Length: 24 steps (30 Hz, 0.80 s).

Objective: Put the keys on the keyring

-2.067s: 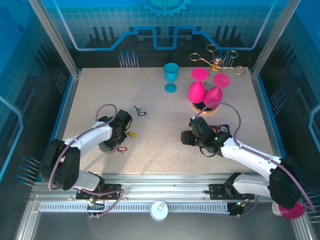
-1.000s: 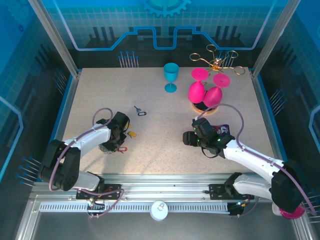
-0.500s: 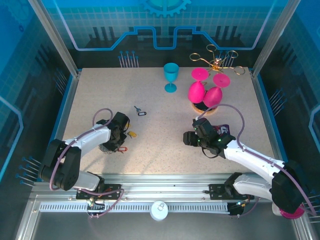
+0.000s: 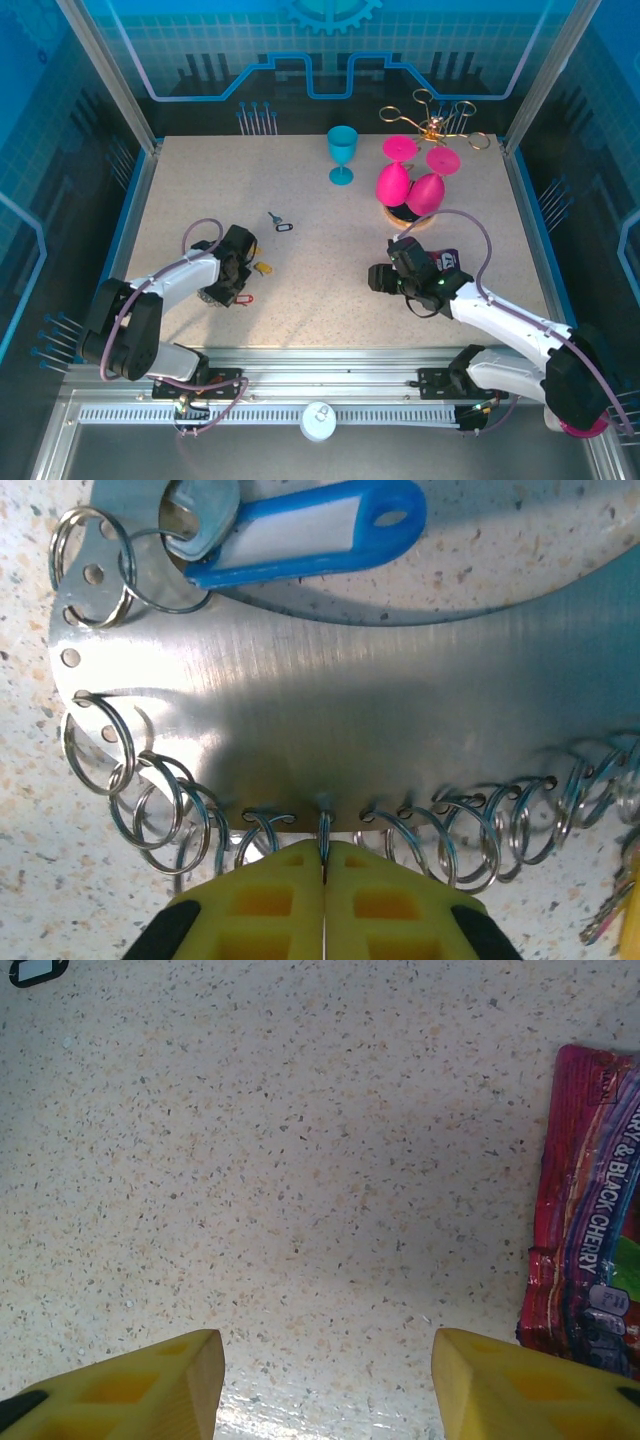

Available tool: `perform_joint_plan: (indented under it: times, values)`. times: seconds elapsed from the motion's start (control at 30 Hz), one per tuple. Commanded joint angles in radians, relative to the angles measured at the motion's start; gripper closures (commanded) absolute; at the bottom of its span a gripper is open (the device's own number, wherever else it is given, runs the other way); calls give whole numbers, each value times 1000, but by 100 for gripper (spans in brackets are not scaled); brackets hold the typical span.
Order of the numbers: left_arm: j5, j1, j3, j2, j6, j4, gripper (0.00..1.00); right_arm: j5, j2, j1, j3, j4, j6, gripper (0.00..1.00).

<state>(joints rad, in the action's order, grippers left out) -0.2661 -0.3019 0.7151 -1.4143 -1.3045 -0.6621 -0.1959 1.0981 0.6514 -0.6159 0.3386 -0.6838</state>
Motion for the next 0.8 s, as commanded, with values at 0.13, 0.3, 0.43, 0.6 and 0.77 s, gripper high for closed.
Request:
perform_joint_plan:
  times: [0.13, 0.3, 0.43, 0.6, 0.77]
  values:
    - [-9, 7, 2, 65, 35, -38, 100, 22, -23, -17, 8, -3, 6, 42]
    - [24, -31, 18, 139, 72, -72, 100, 25, -18, -21, 13, -19, 25, 42]
    - [62, -95, 16, 171, 40, -97, 100, 41, -8, -26, 12, -34, 55, 43]
    - [116, -157, 15, 224, -19, -113, 100, 135, -32, -27, 36, -130, 163, 46]
    - [139, -175, 60, 307, -48, -188, 100, 276, -70, -6, 95, -368, 304, 50]
